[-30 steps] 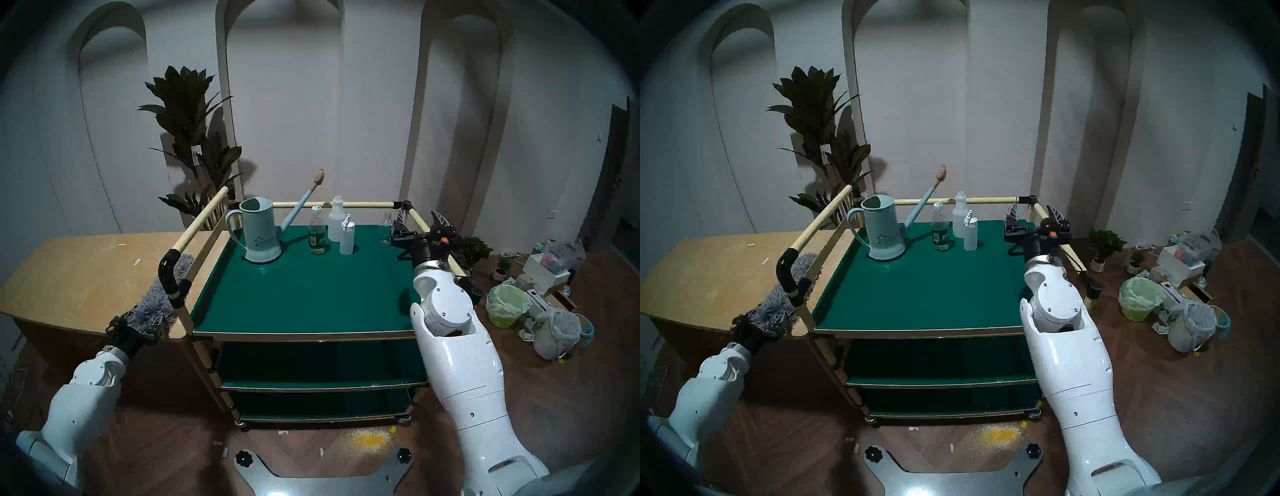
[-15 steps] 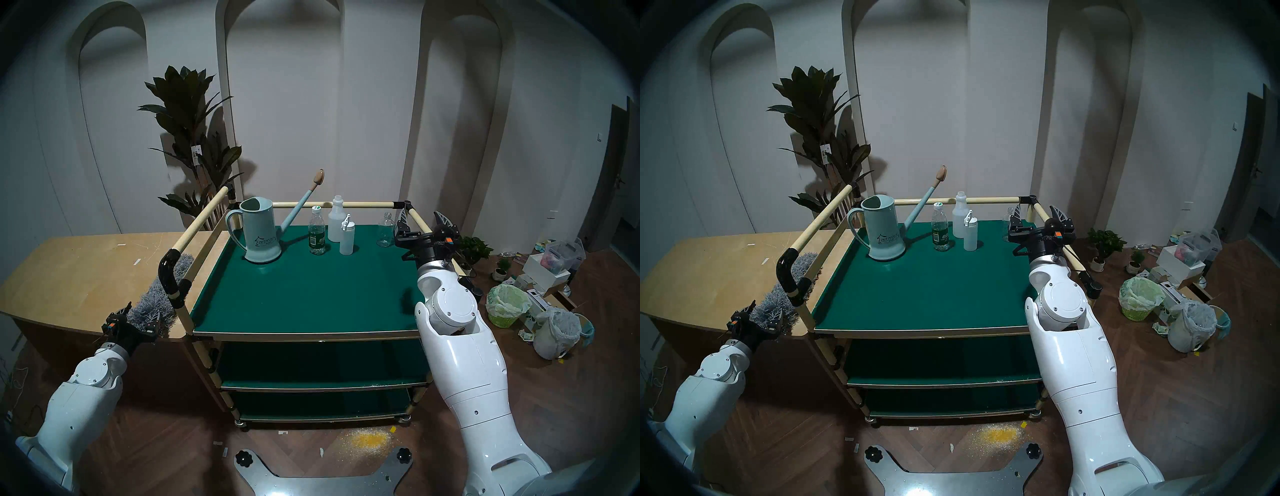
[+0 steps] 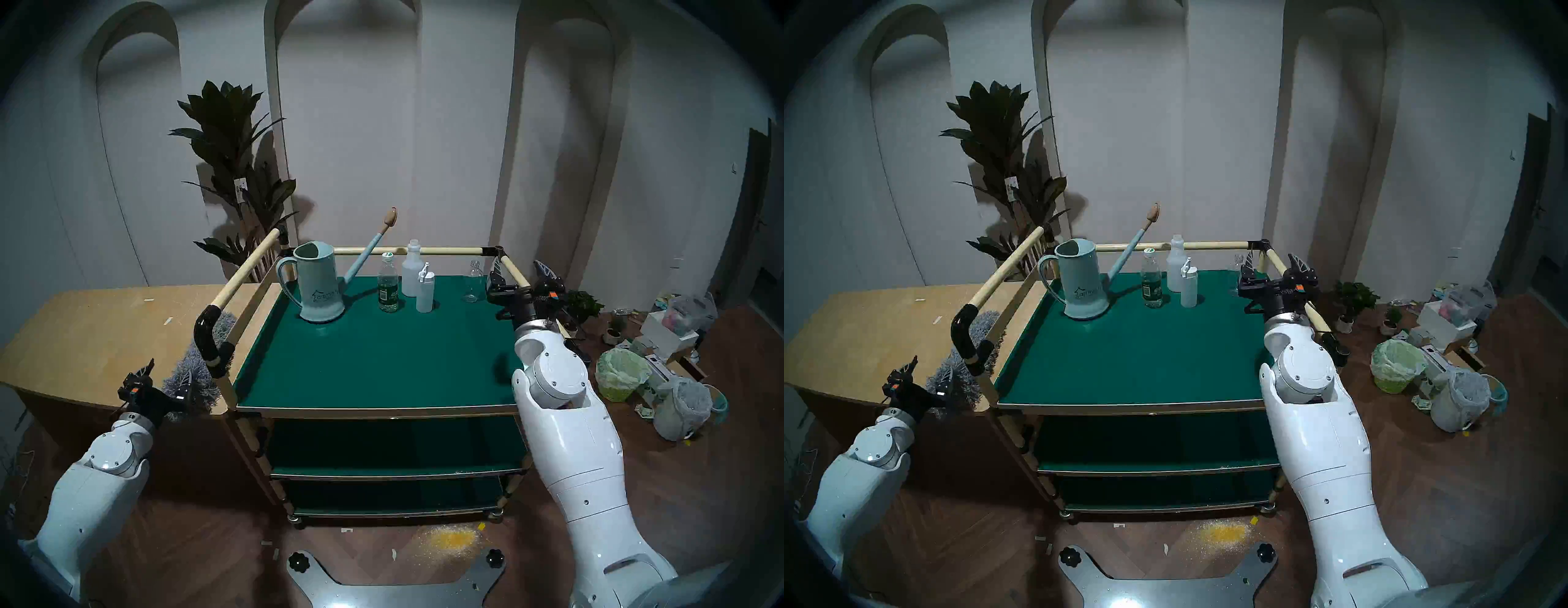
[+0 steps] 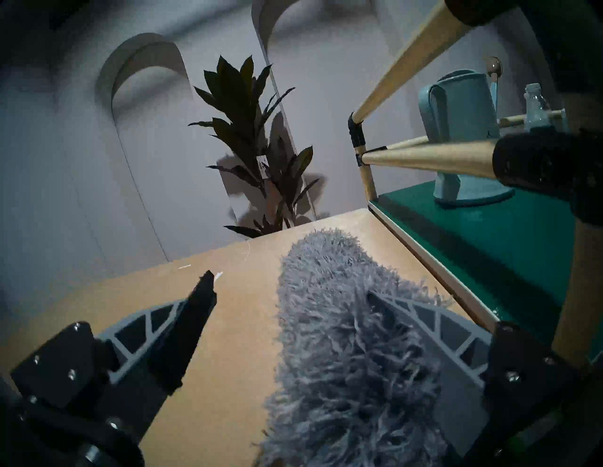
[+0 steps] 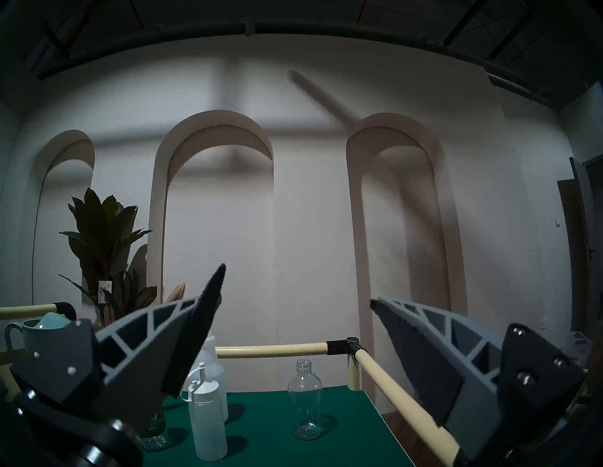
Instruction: Dust the shelf with the duster
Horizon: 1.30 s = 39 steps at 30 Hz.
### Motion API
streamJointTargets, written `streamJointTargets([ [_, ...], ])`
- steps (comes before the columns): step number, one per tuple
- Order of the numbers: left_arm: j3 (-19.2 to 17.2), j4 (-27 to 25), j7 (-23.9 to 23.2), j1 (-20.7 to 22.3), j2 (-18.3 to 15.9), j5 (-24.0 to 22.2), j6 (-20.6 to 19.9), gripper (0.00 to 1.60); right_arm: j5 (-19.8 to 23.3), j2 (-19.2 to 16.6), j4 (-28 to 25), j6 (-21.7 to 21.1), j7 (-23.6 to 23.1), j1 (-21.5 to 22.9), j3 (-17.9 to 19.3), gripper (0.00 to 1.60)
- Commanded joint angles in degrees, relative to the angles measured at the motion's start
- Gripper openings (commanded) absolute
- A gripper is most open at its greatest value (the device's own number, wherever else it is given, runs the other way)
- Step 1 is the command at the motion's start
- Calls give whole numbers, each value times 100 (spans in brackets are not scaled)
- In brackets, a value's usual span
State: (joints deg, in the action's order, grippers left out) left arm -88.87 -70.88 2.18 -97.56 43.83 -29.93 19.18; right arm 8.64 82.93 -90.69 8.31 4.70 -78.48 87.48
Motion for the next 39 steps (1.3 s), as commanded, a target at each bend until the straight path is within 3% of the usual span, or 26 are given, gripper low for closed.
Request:
streamJointTargets([
  [1,-380,-388,422,-276,-313,133,-44,160,50,55,-25,41,-67,142,-67,160],
  [6,-510,-335,493,-367,-349,59,-212,160,87,65,24,64,-112,162,-109,160],
  [7,-647,-373,253,-389,-266,-374,-308,160,97,59,45,71,-124,177,-119,160],
  [8,-647,-373,253,-389,-266,-374,-308,160,97,59,45,71,-124,177,-119,160],
  [9,-844,-391,72,-285,-5,-956,-340,160,91,53,50,58,-122,183,-127,160],
  [11,-1005,-313,295,-44,265,-1212,-397,160,94,47,57,37,-119,183,-131,160],
  [15,-1309,-144,304,107,349,-1688,-619,160,102,31,82,34,-127,188,-140,160],
  [22,-1816,-117,16,400,655,-2938,-1126,160,109,18,120,40,-132,211,-135,160],
  [26,-2009,-33,-168,586,863,-3681,-1593,160,112,14,143,47,-124,239,-117,160],
  [30,-2098,-79,-475,705,857,-4275,-2127,160,94,22,177,57,-111,273,-105,160],
  [32,-2118,-124,-566,727,770,-4468,-2336,160,84,21,201,61,-104,285,-88,160],
  [34,-2066,-231,-696,659,584,-4372,-2454,160,68,26,218,66,-93,293,-78,160],
  [39,-1857,-742,-939,474,154,-3654,-2187,160,59,39,239,56,-78,291,-55,160],
])
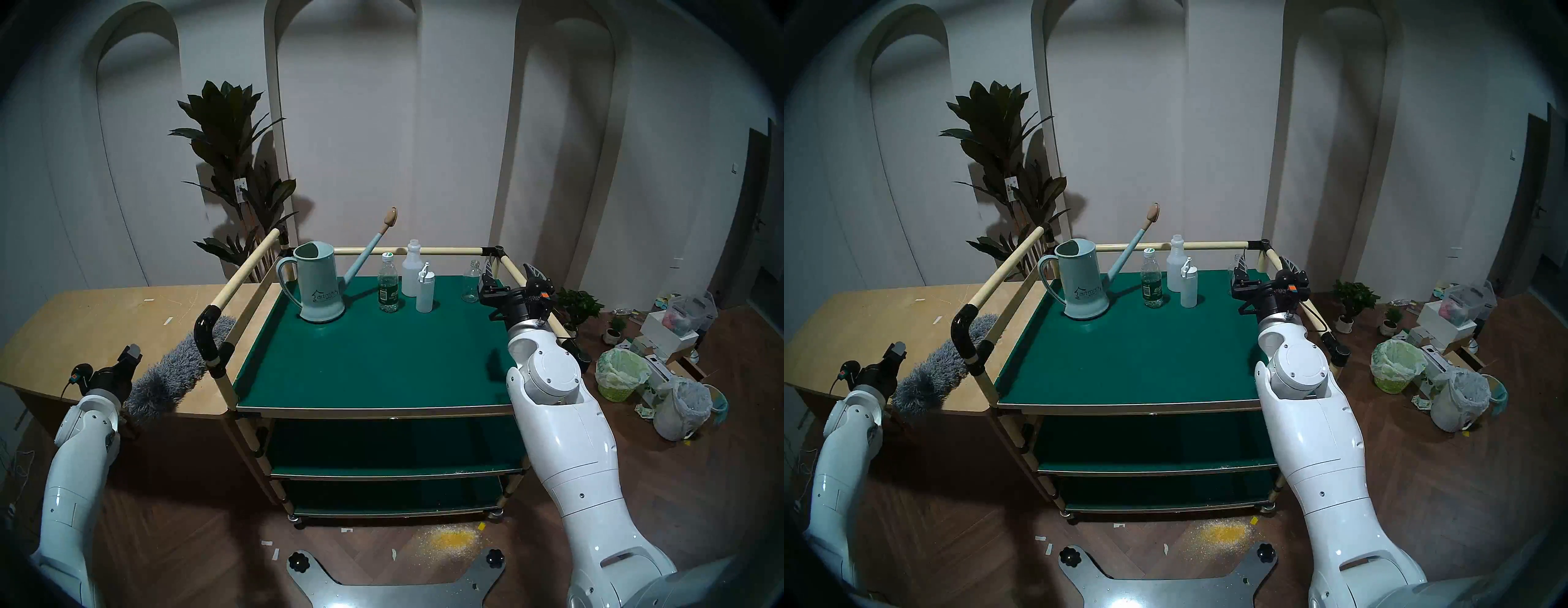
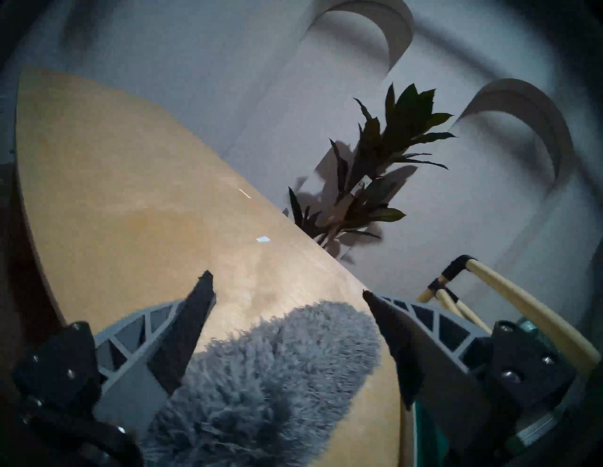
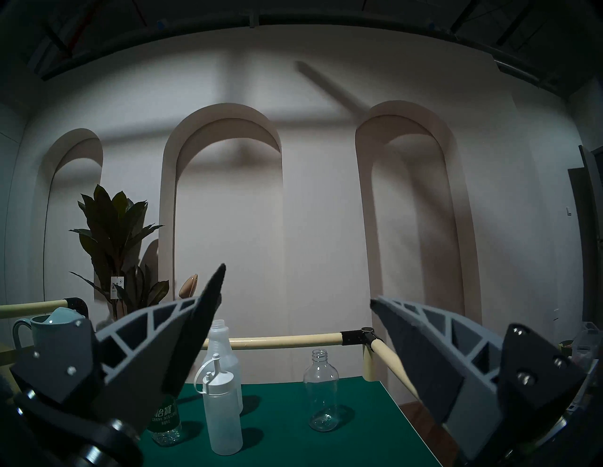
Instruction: Dust the shelf with the duster
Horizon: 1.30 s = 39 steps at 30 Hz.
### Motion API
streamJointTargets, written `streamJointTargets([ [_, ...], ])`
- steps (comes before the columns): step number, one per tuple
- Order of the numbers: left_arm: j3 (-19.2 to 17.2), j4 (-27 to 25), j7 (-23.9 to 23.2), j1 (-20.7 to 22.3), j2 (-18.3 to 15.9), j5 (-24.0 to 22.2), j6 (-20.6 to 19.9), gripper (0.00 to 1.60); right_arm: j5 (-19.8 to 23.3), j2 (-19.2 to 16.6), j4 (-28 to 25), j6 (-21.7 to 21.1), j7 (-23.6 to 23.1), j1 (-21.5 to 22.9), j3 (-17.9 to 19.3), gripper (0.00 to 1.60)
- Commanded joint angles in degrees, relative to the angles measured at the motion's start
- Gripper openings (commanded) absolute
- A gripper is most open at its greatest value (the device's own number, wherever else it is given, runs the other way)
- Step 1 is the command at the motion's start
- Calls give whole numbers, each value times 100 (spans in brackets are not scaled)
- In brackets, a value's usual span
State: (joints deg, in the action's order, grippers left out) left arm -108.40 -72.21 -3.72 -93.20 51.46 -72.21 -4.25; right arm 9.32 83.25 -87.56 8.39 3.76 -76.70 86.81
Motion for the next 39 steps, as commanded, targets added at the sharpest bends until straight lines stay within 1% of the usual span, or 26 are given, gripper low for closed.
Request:
streamJointTargets([
  [1,104,-632,-396,96,-611,680,216,160,-12,12,-72,47,21,114,13,160],
  [2,131,-768,-435,70,-717,753,270,160,-15,17,-68,47,28,115,15,160],
  [3,131,-819,-469,104,-749,799,298,160,-17,19,-66,46,32,115,15,160],
  [5,148,-1003,-518,106,-880,1027,409,160,-24,32,-71,47,43,111,12,160],
  [6,139,-1023,-562,175,-881,1121,443,160,-25,38,-79,48,45,107,7,160],
  [7,147,-1189,-567,107,-979,1243,512,160,-29,45,-85,51,51,104,2,160],
  [9,150,-1303,-623,148,-1056,1438,624,160,-33,60,-108,57,56,93,-11,160],
  [15,12,-1795,-583,237,-1217,1900,938,160,-47,95,-189,77,65,72,-48,160],
  [19,-11,-2109,-644,428,-1248,2003,1049,160,-54,103,-250,88,68,62,-79,160],
  [21,62,-2295,-689,537,-1242,2011,1059,160,-56,103,-279,90,72,59,-92,160],
  [24,283,-2520,-771,760,-1184,1974,1072,160,-54,108,-322,97,75,45,-111,160],
  [27,498,-2749,-675,927,-1121,1975,1028,160,-52,119,-358,102,82,29,-128,160],
  [29,663,-2995,-484,1055,-1042,1976,940,160,-55,127,-395,112,84,10,-149,160],
  [32,874,-3202,-289,1200,-1018,1960,877,160,-70,132,-436,122,93,-1,-177,160],
  [33,964,-3353,-120,1307,-951,1978,798,160,-69,136,-454,124,99,-3,-181,160],
  [34,1009,-3352,-108,1275,-1001,1947,839,160,-74,139,-464,127,108,-3,-185,160],
  [35,1071,-3451,-13,1350,-963,1961,783,160,-78,139,-468,127,112,-1,-189,160],
  [37,1249,-3680,286,1495,-880,1966,639,160,-81,139,-485,126,123,-4,-197,160],
  [38,1301,-3691,311,1486,-878,1936,636,160,-92,136,-483,123,130,3,-202,160],
  [39,1421,-3841,525,1589,-796,1950,503,160,-91,140,-489,120,140,5,-207,160],
])
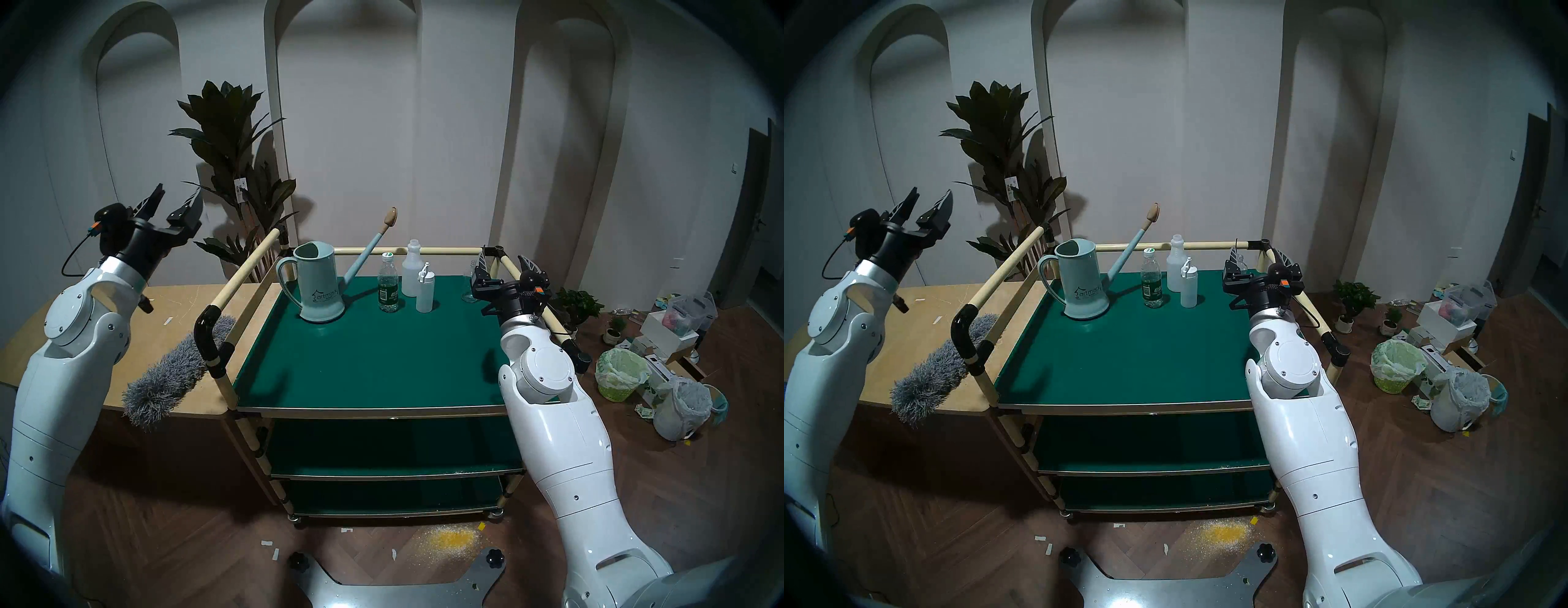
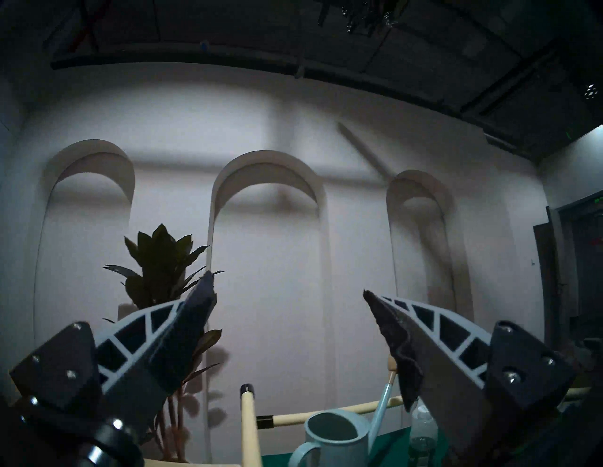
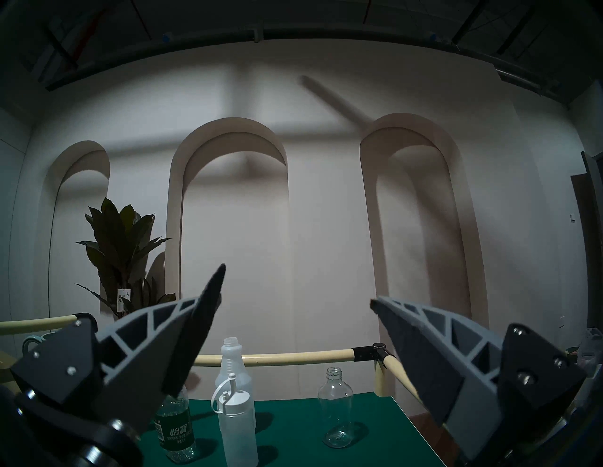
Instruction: Dust the shelf with the duster
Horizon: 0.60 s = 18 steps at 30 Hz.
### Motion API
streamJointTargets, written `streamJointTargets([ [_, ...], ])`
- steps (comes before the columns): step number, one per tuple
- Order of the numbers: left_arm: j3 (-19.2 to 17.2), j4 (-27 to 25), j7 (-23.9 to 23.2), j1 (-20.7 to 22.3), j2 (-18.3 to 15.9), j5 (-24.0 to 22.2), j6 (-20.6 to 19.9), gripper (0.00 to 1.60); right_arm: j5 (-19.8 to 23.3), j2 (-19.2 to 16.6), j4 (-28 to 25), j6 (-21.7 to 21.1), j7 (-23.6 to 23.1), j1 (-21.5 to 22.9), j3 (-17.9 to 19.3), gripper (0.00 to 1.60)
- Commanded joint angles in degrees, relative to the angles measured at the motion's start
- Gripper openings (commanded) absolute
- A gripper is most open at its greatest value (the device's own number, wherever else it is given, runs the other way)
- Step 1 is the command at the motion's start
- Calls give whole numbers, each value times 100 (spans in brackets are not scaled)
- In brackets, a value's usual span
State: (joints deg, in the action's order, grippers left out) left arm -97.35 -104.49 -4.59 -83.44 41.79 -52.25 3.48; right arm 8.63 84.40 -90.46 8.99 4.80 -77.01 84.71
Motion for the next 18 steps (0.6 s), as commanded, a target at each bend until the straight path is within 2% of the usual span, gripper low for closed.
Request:
streamJointTargets([
  [1,383,-675,689,642,207,-39,-335,160,-23,26,-202,59,44,40,-2,160],
  [7,992,-742,1317,942,553,20,-710,160,-37,51,-193,27,133,98,-16,160],
  [10,1408,-636,1693,1144,744,318,-712,160,-38,59,-147,4,186,133,-15,160],
  [18,2140,-183,2077,1531,1253,1085,-710,160,-28,76,39,-8,283,186,-19,160],
])
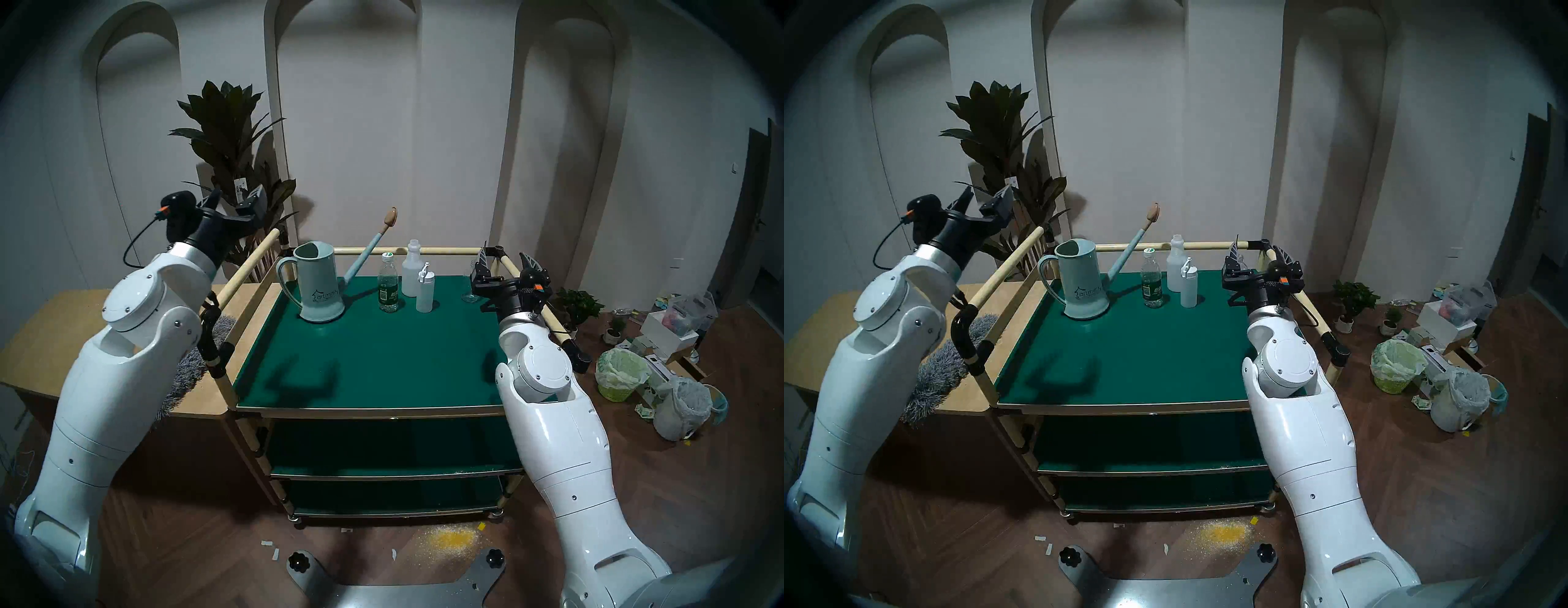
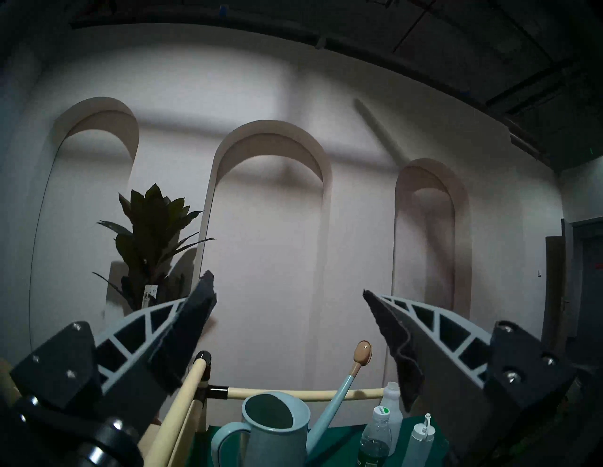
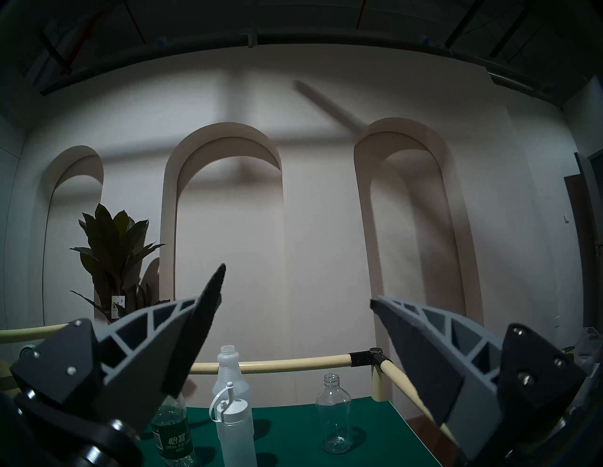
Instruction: Dust the shelf with the duster
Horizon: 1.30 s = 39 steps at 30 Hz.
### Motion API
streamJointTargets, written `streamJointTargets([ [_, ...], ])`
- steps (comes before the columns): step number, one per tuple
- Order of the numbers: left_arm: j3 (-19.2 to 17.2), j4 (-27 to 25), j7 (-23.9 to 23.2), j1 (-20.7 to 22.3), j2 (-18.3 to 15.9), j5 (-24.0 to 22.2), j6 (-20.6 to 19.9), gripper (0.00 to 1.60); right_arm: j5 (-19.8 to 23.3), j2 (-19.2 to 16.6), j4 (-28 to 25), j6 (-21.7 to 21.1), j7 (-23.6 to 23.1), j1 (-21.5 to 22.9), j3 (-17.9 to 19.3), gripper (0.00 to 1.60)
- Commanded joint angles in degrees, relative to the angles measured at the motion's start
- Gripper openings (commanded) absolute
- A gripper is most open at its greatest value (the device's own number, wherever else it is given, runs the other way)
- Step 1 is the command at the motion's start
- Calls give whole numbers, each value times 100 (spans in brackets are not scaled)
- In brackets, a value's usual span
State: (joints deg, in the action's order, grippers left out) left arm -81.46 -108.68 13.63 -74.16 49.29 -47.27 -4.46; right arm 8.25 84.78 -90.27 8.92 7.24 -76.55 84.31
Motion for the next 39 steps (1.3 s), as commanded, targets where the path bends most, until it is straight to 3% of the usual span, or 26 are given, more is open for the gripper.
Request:
streamJointTargets([
  [1,647,334,269,674,605,708,110,160,19,47,53,12,53,151,23,160],
  [15,1450,1727,531,1321,1538,2130,303,160,56,9,565,108,17,282,-42,160],
  [25,1793,2504,636,1622,1789,2447,655,160,74,-82,786,169,-232,441,-151,160],
  [33,1806,2380,767,1318,1787,2344,748,160,71,-121,749,169,-285,399,-223,160],
  [39,1733,1782,275,654,1492,1843,957,160,64,-168,747,152,-284,353,-230,160],
])
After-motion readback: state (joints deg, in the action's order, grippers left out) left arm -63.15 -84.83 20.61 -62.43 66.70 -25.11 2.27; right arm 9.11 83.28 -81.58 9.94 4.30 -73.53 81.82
